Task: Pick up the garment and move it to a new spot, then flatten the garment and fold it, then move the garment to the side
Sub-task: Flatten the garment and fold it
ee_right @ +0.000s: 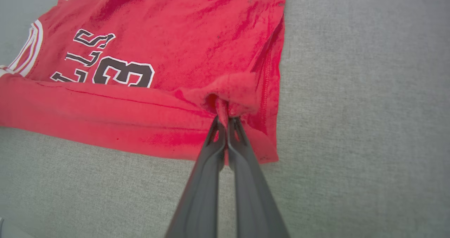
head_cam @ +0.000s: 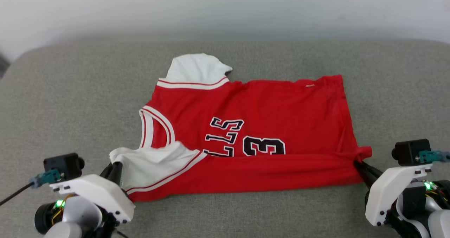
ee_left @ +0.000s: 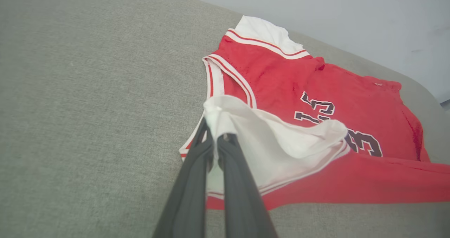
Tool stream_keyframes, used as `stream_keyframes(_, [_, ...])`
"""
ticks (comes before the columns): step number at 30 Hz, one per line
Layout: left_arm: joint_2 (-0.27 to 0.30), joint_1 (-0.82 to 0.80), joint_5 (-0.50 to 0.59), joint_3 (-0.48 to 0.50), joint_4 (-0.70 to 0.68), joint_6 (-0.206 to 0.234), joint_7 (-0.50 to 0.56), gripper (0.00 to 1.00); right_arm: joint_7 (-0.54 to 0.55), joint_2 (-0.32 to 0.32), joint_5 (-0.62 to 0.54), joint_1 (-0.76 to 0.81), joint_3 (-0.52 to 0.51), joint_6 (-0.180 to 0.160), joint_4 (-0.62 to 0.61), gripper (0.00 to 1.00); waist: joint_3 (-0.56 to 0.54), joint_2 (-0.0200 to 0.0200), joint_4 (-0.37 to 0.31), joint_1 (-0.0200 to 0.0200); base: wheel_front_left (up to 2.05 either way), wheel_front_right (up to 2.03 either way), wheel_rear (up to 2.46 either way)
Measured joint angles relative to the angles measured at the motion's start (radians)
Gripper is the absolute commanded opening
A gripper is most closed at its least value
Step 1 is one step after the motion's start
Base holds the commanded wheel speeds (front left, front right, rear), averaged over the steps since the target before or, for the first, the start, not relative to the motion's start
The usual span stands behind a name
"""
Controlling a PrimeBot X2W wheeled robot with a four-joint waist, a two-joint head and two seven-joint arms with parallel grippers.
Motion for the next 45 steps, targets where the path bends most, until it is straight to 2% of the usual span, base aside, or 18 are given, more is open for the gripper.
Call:
stream_keyframes(5, [-0.024, -0.117, -0.005, -0.029, 0.133, -0.058, 0.006, 0.00, -0.009, 0.004, -0.008, -0.059, 0.003, 0.000, 0.080, 0.00, 0.069, 0.0000, 0.001, 0.0000, 0.00, 0.00, 0.00])
stream_keyframes(10, [-0.045, -0.205, -0.008, -0.054, 0.273, -0.111, 0.013, 0.00, -0.071, 0.009, -0.012, -0.116, 0.013, 0.000, 0.200, 0.02, 0.120, 0.0000, 0.001, 0.0001, 0.00, 0.00, 0.00])
stream_keyframes(11, [-0.051, -0.219, -0.014, -0.060, 0.298, -0.121, 0.018, 0.00, -0.081, 0.011, -0.012, -0.127, 0.017, 0.000, 0.226, 0.28, 0.127, 0.0000, 0.000, 0.0001, 0.00, 0.00, 0.00])
stream_keyframes(12, [-0.056, -0.231, -0.016, -0.067, 0.323, -0.133, 0.022, 0.40, -0.095, 0.014, -0.009, -0.134, 0.021, 0.000, 0.249, 0.79, 0.132, 0.0000, -0.001, 0.0001, 0.00, 0.00, 0.00])
stream_keyframes(13, [-0.062, -0.240, -0.019, -0.071, 0.346, -0.142, 0.023, 0.96, -0.114, 0.017, -0.001, -0.143, 0.024, 0.000, 0.267, 1.00, 0.135, 0.0000, -0.003, 0.0001, 0.00, 0.00, 0.00])
stream_keyframes(14, [-0.068, -0.248, -0.024, -0.071, 0.364, -0.150, 0.019, 1.00, -0.126, 0.017, 0.000, -0.151, 0.030, 0.000, 0.286, 1.00, 0.136, 0.0000, -0.005, 0.0001, 0.00, 0.00, 0.00])
stream_keyframes(16, [-0.078, -0.261, -0.024, -0.070, 0.396, -0.159, 0.004, 1.00, -0.165, 0.016, 0.012, -0.163, 0.044, 0.000, 0.311, 1.00, 0.134, 0.0000, -0.008, 0.0001, 0.00, 0.00, 0.00])
stream_keyframes(21, [-0.073, -0.265, -0.034, -0.052, 0.432, -0.170, -0.023, 1.00, -0.345, 0.007, 0.043, -0.164, 0.084, 0.000, 0.308, 1.00, 0.111, 0.0000, -0.016, 0.0001, 0.00, 0.00, 0.00])
stream_keyframes(26, [-0.026, -0.236, -0.046, -0.038, 0.397, -0.168, 0.008, 1.00, -0.524, -0.016, 0.055, -0.153, 0.107, 0.000, 0.249, 1.00, 0.070, 0.0000, -0.028, 0.0000, 0.00, 0.00, 0.00])
stream_keyframes(30, [0.031, -0.209, -0.054, -0.035, 0.328, -0.158, 0.076, 1.00, -0.602, -0.019, 0.025, -0.121, 0.097, 0.000, 0.191, 1.00, 0.031, 0.0000, -0.041, 0.0000, 0.00, 0.00, 0.00])
stream_keyframes(39, [0.179, -0.149, -0.140, -0.051, 0.179, -0.125, 0.389, 1.00, -0.604, 0.024, -0.021, -0.027, 0.051, 0.000, 0.058, 1.00, -0.019, 0.0000, -0.086, -0.0001, 0.00, 0.00, 0.00])
stream_keyframes(45, [0.218, -0.103, -0.197, -0.055, 0.143, -0.078, 0.516, 1.00, -0.577, 0.058, -0.034, -0.007, 0.034, 0.000, 0.007, 1.00, 0.015, 0.0000, -0.114, -0.0001, 0.00, 0.00, 0.00])
